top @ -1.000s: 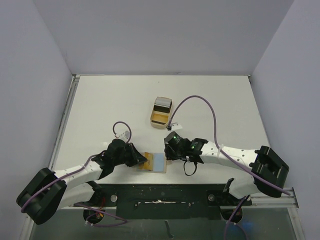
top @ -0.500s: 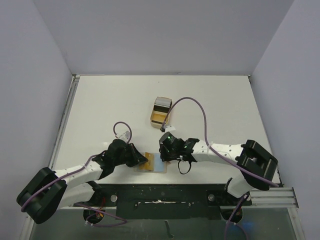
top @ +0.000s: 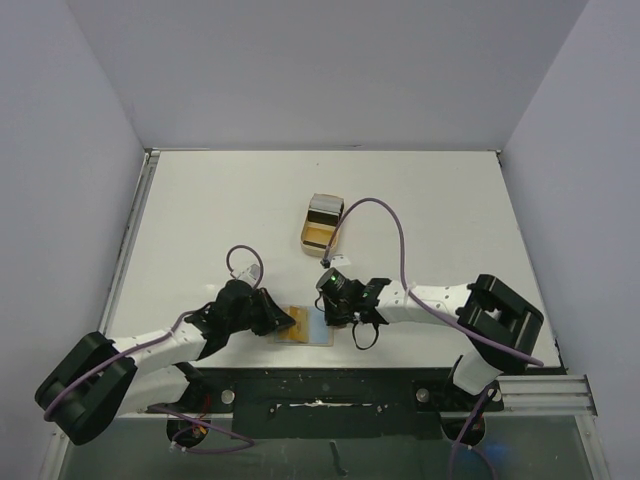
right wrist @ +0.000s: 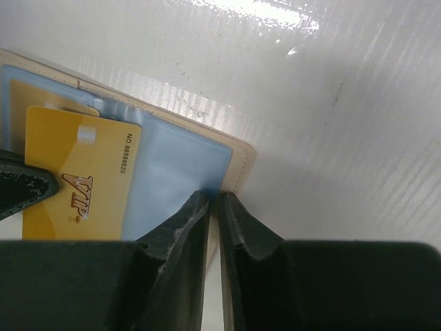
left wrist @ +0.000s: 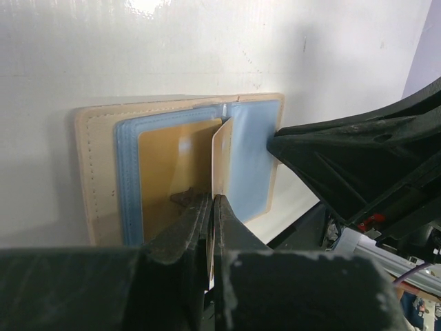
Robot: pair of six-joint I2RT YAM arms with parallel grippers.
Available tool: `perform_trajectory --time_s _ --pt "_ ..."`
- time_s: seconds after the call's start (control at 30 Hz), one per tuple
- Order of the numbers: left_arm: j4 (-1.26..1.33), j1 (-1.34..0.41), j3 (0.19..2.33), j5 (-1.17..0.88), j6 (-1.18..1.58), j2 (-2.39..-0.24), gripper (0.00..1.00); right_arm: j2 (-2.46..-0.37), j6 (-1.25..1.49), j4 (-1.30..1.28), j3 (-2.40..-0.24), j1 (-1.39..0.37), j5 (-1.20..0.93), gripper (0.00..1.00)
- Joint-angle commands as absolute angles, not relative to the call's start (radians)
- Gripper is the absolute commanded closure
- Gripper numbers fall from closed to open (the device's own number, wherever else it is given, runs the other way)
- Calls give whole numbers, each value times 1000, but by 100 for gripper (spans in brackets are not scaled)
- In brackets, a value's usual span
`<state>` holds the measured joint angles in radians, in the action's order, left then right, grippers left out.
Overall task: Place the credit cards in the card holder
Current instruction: Insert the credit card into the card holder.
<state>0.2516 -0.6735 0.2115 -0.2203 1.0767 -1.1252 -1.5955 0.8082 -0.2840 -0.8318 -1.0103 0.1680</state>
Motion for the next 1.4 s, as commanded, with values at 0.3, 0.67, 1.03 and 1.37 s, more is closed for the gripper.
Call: perform_trajectory --time_s 0.3,0.67,1.03,1.37 --pt "347 -719 231 -188 1075 -1206 100 -1583 859 -231 -721 -1019 221 89" --pt "368 -752 222 -116 1099 -1208 100 -1514 868 -213 -709 -1021 187 88" --pt "254 -758 274 -69 1085 -1187 75 -1422 887 -236 -698 -1021 187 79" --pt "222 -765 256 -65 1100 -1155 69 -1460 910 -156 -656 -1021 142 82"
